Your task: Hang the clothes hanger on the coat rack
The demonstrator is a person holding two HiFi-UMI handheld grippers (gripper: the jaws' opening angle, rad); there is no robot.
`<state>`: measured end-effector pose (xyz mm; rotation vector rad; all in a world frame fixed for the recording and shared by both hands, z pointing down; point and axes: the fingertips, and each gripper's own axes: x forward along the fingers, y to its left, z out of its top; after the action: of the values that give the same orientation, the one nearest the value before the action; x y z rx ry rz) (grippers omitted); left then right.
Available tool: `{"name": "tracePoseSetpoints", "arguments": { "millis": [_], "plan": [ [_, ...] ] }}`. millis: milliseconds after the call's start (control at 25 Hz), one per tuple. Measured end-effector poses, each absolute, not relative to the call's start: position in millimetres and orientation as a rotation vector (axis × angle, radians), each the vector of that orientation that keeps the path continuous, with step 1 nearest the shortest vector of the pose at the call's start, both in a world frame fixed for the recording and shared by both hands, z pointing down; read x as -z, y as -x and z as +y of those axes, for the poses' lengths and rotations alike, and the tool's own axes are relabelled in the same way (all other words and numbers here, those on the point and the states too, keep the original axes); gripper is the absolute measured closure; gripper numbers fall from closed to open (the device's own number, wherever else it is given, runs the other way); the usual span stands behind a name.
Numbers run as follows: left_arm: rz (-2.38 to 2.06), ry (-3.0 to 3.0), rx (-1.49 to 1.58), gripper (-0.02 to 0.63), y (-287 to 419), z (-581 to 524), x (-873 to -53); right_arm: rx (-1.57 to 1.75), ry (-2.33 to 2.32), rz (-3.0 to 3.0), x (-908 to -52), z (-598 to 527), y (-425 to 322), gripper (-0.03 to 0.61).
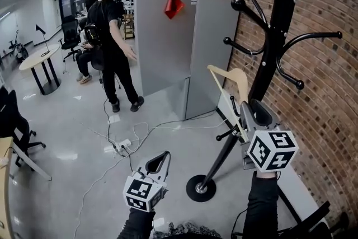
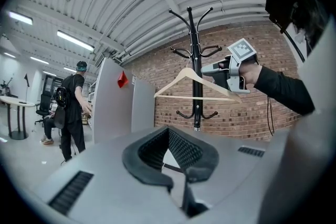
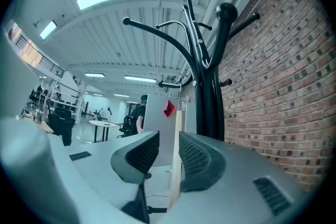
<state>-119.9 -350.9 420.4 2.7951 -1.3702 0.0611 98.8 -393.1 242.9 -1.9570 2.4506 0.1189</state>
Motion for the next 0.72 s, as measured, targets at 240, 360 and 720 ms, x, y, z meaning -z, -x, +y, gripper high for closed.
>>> {"name": "tracePoseSetpoints", "arguments": {
  "millis": [240, 360, 720],
  "plan": [
    [-1.318, -2.818, -0.062, 0.606, 112, -334, -421, -0.134, 1.988, 2.412, -242, -357, -111, 0.477],
    [-1.292, -2.822, -0.067, 0.606, 111, -327, -423, -0.163, 2.031, 2.389, -244, -341, -116, 0.477],
    [-1.270, -2.834, -0.095, 0.607, 92, -313, -422, -0.275, 2.131, 2.345, -253, -307, -156, 0.480]
  ]
}}
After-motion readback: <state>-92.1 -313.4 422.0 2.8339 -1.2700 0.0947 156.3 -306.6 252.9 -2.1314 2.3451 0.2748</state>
